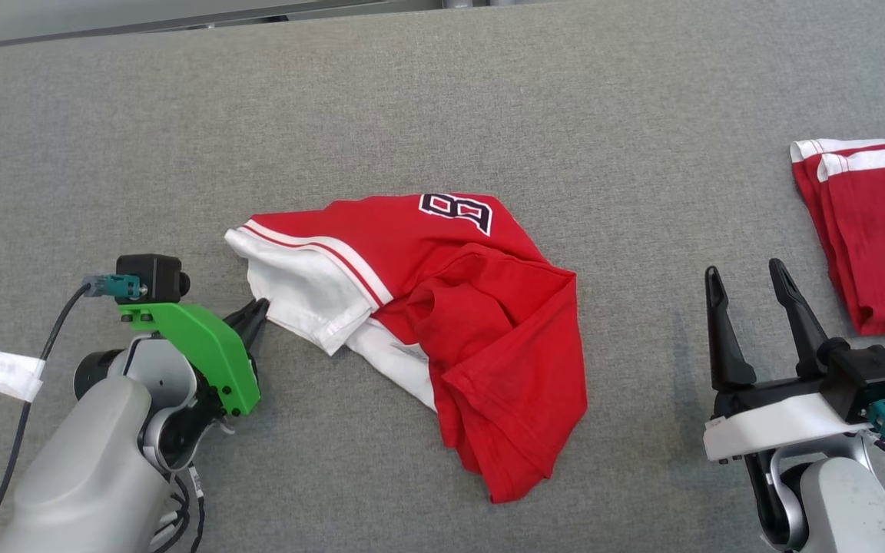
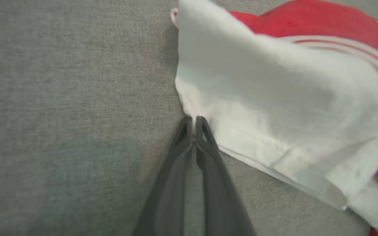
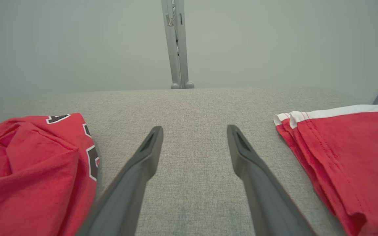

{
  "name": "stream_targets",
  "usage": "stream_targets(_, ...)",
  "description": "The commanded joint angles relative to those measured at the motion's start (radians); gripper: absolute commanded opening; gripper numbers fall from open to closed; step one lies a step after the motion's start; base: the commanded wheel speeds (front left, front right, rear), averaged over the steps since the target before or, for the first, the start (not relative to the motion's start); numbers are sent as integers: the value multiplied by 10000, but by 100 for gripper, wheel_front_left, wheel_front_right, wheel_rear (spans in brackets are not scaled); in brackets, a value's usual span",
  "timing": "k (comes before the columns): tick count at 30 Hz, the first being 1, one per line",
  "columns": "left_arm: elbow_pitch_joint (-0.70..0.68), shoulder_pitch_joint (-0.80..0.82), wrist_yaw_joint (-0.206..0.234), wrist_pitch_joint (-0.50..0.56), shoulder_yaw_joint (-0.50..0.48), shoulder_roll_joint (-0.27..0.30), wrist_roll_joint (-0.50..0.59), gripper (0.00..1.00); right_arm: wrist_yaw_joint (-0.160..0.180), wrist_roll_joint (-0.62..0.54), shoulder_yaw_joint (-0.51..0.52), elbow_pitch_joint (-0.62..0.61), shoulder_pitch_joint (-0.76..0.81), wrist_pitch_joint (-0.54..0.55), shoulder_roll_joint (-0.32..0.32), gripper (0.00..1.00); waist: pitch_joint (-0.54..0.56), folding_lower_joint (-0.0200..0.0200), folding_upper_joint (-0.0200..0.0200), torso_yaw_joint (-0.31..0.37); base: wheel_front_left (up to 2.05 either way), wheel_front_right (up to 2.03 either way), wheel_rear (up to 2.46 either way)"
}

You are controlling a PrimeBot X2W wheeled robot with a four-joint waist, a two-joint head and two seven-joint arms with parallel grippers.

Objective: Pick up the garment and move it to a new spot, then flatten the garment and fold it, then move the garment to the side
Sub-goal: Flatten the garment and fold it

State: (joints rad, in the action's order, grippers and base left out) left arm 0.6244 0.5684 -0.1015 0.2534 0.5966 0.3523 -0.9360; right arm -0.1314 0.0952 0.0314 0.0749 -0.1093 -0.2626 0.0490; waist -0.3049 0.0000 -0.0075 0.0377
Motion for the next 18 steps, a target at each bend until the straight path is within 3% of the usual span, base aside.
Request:
stream_targets(1,154,-421,-69,78,264,-259,-49,0,13,66,17,31,-88,-31,29,100,42,0,75,6,0,0,0)
stream_targets(5,-769,-83,-137,-177,-461,245,-620,0,13,133,185,24,97,-29,29,100,183,0,75,-16,0,0,0)
stream_targets(11,-3804,-11,-223,825,-2111,1337,-2947,0,12,291,317,61,363,-31,29,100,460,0,75,-157,0,0,0)
stream_targets(16,-5950,618,623,1844,-3113,2420,-3816,0,13,469,226,59,167,-31,30,100,531,0,75,-174,0,0,0)
stream_targets(18,-6237,827,792,1986,-3259,2579,-3885,0,13,521,208,44,93,-31,30,100,530,0,75,-134,0,0,0)
